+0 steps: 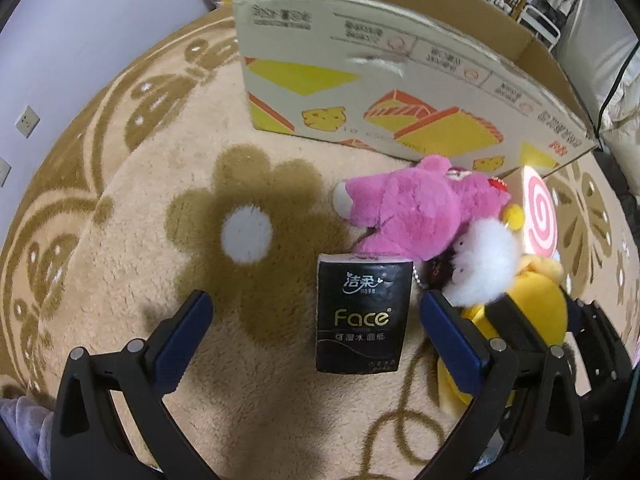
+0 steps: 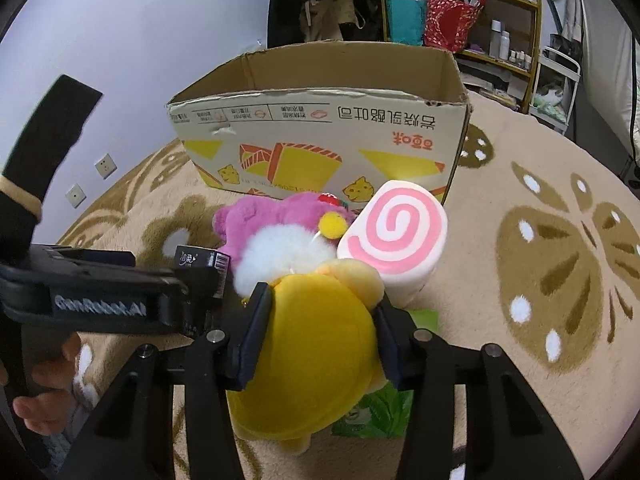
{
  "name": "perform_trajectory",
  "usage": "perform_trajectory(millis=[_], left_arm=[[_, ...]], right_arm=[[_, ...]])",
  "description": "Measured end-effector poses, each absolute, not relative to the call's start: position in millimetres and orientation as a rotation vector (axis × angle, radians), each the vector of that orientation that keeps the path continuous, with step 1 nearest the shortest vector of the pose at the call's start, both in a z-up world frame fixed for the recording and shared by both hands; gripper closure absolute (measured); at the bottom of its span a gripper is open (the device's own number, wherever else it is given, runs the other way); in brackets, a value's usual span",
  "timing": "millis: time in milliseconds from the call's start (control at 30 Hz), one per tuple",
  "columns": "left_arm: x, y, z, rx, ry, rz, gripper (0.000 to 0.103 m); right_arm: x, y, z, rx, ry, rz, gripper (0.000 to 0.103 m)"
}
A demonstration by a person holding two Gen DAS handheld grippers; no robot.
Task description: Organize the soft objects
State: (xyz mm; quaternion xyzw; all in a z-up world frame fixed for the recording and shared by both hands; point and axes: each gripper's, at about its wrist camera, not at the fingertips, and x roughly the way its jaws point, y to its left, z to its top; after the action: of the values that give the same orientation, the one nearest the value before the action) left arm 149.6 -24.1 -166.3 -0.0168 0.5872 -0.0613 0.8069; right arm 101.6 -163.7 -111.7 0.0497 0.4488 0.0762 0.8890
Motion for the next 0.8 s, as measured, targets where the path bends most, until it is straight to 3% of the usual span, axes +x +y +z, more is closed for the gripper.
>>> perform_trajectory(millis=[133, 267, 400, 500, 633, 800], left_arm=[[152.0, -29.2, -173.5, -0.017, 1.265, -0.127, 0.003], [153.7, -30.5, -178.3, -0.048, 1.283, -0.147, 0.015], [155.1, -31.4, -184.9, -0.023, 1.294, -0.139, 0.017], [155.3, -35.8, -186.1, -0.001, 1.286, -0.147, 0.028], [153.8, -42.4, -187.7, 0.041, 1.275, -0.158, 0.055], [147.0, -45.4, -184.5, 0.051, 1.240, -0.143, 0.056]], right_arm=[[101.4, -164.8, -111.7, 0.112, 0.932, 0.163, 0.053], [100.2, -165.8, -110.0, 0.114, 0.928, 0.171, 0.053], [100.3, -170.1, -108.3, 0.141, 0.924, 0.168, 0.055], [100.2, -171.2, -107.8, 0.147, 0.922, 0.167, 0.055], [99.5, -171.4, -106.3, 0.149, 0.912, 0.167, 0.057], [97.3, -172.9, -101.8, 0.159, 0.883, 0.172, 0.058]])
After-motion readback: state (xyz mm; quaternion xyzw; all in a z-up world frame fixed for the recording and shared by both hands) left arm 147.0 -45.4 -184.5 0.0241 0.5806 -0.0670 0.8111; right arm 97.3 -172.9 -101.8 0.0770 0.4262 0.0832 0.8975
